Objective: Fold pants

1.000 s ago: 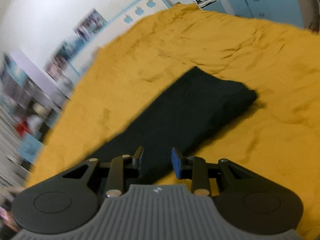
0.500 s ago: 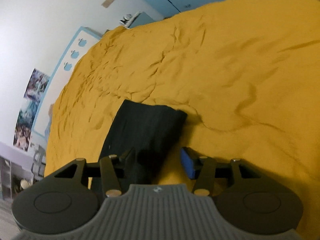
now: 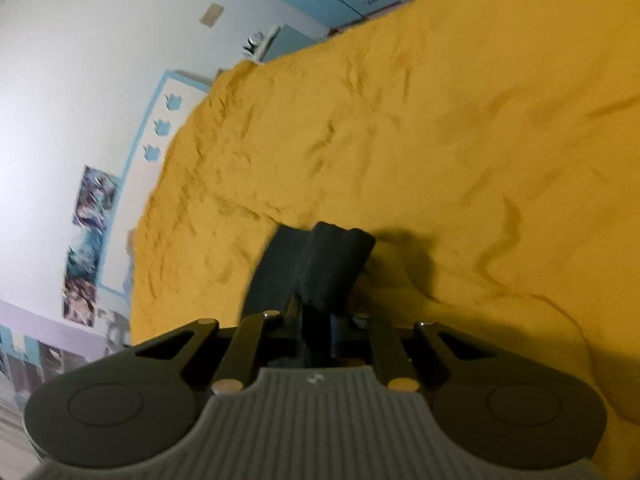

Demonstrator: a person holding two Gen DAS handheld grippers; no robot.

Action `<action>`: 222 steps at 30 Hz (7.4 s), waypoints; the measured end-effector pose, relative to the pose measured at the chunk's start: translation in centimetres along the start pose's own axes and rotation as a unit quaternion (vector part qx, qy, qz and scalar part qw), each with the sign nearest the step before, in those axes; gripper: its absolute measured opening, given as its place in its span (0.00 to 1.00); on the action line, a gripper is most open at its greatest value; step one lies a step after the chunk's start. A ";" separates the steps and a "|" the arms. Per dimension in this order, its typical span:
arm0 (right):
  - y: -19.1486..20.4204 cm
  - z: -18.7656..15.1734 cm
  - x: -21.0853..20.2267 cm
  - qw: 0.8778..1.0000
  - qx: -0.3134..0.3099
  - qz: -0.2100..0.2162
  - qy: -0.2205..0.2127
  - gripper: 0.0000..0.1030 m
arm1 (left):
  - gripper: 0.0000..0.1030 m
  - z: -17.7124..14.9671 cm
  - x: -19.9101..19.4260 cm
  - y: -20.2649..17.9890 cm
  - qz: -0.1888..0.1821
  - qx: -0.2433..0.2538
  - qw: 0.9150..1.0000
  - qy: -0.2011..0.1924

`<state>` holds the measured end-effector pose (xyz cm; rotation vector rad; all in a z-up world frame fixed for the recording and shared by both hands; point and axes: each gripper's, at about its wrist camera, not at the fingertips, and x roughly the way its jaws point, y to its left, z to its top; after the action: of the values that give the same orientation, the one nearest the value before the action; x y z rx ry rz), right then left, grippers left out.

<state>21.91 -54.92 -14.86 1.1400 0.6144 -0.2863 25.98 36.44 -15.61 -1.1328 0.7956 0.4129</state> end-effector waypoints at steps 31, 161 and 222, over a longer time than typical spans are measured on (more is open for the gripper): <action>-1.7 3.8 -11.1 0.960 -0.154 -0.167 -0.165 0.20 | 0.48 -4.1 1.0 -3.6 -0.029 0.041 0.998 0.027; 15.5 -25.0 7.0 0.929 -0.339 0.070 0.130 0.00 | 0.59 -21.4 1.8 -13.4 -0.079 0.335 0.937 0.056; 8.7 -4.2 -7.5 0.895 -0.395 0.048 -0.199 0.10 | 0.67 -24.7 3.0 -11.0 -0.092 0.401 0.911 0.019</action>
<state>19.06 -48.24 -4.97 0.3016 0.2519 -0.1486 26.57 9.30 -15.68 -0.4317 0.7728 -0.1085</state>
